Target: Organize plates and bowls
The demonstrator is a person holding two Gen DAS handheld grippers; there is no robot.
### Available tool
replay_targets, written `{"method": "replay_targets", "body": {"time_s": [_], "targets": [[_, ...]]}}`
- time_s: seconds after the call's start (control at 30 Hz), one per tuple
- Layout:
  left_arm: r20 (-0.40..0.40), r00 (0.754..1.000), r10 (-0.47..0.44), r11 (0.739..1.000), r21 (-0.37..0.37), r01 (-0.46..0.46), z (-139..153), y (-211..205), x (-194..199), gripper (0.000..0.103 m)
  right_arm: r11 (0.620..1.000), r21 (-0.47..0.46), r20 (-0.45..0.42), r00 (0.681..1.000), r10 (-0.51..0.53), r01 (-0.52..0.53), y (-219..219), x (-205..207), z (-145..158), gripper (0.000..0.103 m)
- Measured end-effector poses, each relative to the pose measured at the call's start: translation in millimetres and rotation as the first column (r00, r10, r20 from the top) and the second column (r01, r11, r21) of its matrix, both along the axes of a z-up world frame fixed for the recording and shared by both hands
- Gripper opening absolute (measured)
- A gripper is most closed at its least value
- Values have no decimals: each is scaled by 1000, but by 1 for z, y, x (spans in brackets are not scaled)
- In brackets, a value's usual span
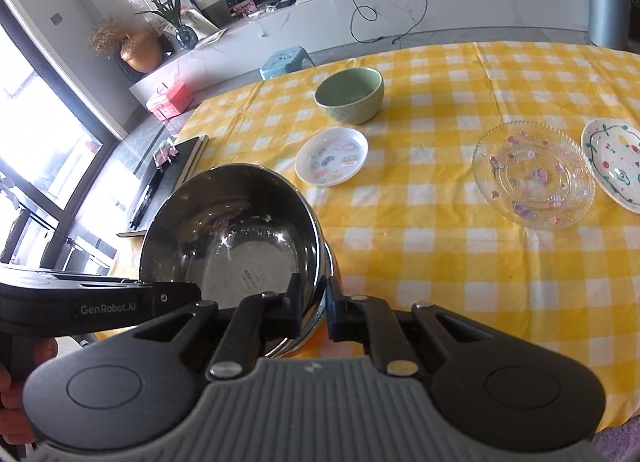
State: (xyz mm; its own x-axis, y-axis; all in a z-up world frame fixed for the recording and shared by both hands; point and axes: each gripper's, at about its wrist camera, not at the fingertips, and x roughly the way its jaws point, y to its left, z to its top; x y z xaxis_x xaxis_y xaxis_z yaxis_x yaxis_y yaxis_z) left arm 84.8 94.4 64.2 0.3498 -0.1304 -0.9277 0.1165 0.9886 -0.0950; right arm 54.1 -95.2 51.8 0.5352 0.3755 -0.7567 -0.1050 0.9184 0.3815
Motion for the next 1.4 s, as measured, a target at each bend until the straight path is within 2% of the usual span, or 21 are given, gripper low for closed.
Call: {"method": "replay_targets", "body": {"time_s": [0.2, 0.47, 0.8, 1.0, 1.17, 1.23, 1.4], "targets": [[-72, 997, 11, 999, -48, -14, -14, 10, 4, 18, 1000, -3, -24, 1000, -14, 14, 3, 6, -9, 8], [-133, 991, 16, 998, -61, -25, -22, 16, 17, 18, 999, -32, -35, 999, -5, 3, 12, 18, -15, 7], [-131, 991, -9, 1000, 2, 9, -25, 9, 26, 19, 999, -52, -63, 998, 0, -3, 17, 26, -26, 7], [-118, 993, -15, 999, 38, 20, -27, 9, 25, 20, 999, -48, -65, 998, 10, -13, 19, 26, -28, 10], [-97, 995, -18, 1000, 23, 20, -21, 12, 25, 32, 998, -53, -55, 998, 10, -13, 18, 26, -28, 16], [-81, 996, -20, 999, 23, 22, -17, 12, 25, 42, 998, -57, -45, 999, 6, -8, 16, 25, -26, 24], [-26, 999, -27, 999, 16, 27, -2, 14, 26, 48, 999, -45, 7, 1000, -6, 6, 7, 22, -15, 38]]}}
